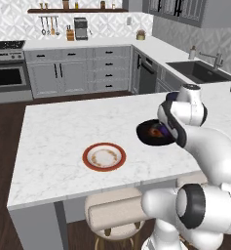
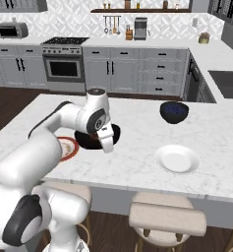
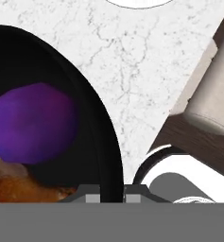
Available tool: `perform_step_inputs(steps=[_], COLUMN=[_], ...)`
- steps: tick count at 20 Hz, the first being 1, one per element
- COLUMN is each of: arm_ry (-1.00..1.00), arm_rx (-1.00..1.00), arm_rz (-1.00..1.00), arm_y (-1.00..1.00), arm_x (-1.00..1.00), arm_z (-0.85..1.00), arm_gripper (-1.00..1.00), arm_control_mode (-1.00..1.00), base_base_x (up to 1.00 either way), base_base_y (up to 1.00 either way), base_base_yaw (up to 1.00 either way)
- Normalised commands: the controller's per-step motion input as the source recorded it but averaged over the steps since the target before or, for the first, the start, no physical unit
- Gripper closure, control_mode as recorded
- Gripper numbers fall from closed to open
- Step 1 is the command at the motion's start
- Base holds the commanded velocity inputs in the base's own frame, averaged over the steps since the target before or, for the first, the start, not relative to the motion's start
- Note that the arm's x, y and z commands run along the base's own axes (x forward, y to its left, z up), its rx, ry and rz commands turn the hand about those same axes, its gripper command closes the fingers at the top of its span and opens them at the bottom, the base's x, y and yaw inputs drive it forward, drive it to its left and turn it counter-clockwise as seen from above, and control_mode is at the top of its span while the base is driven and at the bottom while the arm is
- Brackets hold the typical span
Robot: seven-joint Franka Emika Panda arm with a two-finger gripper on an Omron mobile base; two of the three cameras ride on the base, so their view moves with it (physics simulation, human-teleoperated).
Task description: Pick the chicken drumstick and eggplant from their plates and place them in the bowl. Then put the bowl in the fridge.
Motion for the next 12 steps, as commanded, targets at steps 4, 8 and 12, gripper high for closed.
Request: perform_step_inputs(steps=[4, 8, 12], arm_ry=[-0.08, -0.37, -0.31], arm_rx=[0.02, 0.02, 0.0], arm_rz=[0.0, -0.06, -0.11], arm_y=[0.34, 0.13, 0.01], arm_x=[-0.47, -0.23, -0.31], arm_z=[0.37, 0.06, 0.1], arm_gripper=[1.0, 1.0, 1.0], arm_control_mode=[-1.0, -1.0, -1.0], base_base_x=[0.0, 0.0, 0.0], base_base_y=[0.0, 0.0, 0.0], base_base_yaw=[0.0, 0.0, 0.0])
